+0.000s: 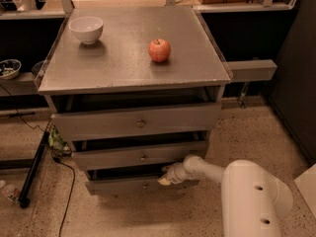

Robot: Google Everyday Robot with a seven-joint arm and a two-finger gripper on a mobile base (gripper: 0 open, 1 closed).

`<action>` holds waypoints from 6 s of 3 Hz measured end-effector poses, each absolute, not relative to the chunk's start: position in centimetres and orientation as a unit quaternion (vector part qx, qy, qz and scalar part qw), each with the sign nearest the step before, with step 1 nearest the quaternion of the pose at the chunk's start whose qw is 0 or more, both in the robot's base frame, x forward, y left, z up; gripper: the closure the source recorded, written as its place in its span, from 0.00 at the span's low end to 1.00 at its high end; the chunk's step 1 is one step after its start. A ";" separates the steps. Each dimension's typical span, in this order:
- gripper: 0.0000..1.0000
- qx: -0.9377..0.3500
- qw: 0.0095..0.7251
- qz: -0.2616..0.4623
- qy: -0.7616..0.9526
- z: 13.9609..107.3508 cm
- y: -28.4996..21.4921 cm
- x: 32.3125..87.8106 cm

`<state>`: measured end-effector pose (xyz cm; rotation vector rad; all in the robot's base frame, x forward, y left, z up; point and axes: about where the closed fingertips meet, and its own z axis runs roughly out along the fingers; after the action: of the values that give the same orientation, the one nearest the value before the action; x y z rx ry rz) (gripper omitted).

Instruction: Open bottom drawer

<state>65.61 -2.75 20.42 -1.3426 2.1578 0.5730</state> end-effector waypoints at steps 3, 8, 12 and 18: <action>1.00 -0.488 0.262 0.222 0.802 20.9 -3.3 64.6; 1.00 -0.465 0.265 0.268 0.801 21.7 -4.3 61.9; 0.73 -0.462 0.267 0.275 0.800 22.0 -4.7 62.0; 0.00 -0.455 0.246 0.279 0.809 20.3 -4.6 62.0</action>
Offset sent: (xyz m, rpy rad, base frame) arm -0.0183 -0.0094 0.0027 0.0557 0.0482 -0.0122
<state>61.96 -4.62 20.31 -1.2420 2.2086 0.7605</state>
